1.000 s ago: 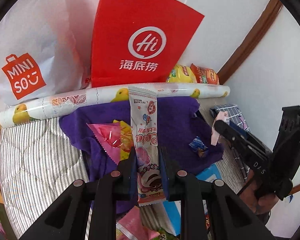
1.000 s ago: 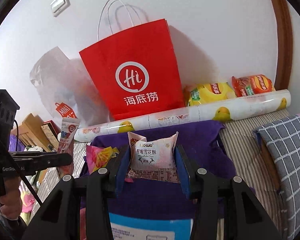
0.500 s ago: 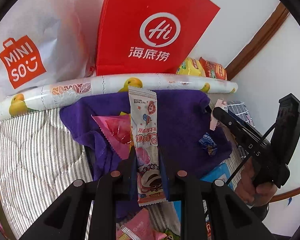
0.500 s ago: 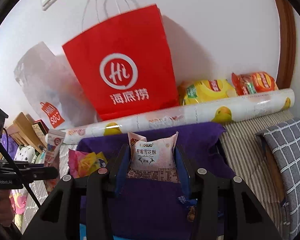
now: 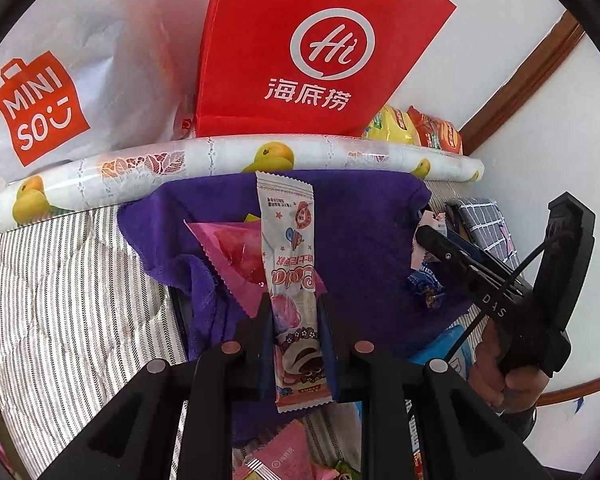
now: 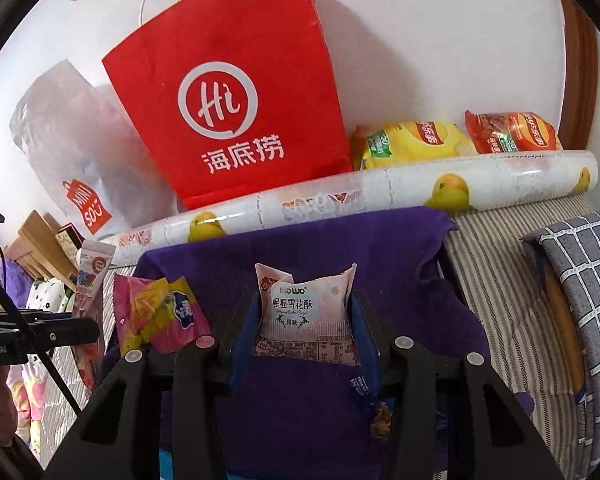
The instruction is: Organize snacks
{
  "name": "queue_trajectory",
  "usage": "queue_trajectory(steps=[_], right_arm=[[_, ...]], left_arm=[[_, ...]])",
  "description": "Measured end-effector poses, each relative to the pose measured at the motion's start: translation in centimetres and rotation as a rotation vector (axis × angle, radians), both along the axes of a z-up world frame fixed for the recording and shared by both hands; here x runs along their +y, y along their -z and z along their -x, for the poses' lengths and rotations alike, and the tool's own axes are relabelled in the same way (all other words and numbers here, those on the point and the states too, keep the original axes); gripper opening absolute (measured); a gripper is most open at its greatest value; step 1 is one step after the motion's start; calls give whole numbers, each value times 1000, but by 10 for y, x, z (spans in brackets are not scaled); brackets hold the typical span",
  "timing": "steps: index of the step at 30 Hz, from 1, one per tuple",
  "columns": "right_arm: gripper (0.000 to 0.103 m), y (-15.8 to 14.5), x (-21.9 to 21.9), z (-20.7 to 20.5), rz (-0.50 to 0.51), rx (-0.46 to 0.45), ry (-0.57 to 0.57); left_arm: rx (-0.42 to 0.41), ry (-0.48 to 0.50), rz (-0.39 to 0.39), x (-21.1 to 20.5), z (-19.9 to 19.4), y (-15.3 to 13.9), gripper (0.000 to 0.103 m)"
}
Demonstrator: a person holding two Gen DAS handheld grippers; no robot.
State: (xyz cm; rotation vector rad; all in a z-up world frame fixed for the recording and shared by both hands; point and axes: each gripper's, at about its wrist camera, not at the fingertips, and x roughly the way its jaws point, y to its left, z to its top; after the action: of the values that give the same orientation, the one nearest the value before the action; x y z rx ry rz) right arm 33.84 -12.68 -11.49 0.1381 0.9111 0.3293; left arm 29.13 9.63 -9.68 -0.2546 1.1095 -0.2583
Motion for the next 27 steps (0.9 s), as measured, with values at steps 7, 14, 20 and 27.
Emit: queue_trajectory(steps=[7,14,20,27], right_arm=[[45,7,-1,-3,17,26,16],[46,13,-2,-5,24,54,19],[46,17,0,-4,31,63,12],[48,19,4,-3,54,69,0]], left_arm=[[13,3,3,0,-2,4,20],[30,6,2,0,-5,8,20],[48,8,2,-2,-7,13,20],[63,8,2,-2,-10,18,20]])
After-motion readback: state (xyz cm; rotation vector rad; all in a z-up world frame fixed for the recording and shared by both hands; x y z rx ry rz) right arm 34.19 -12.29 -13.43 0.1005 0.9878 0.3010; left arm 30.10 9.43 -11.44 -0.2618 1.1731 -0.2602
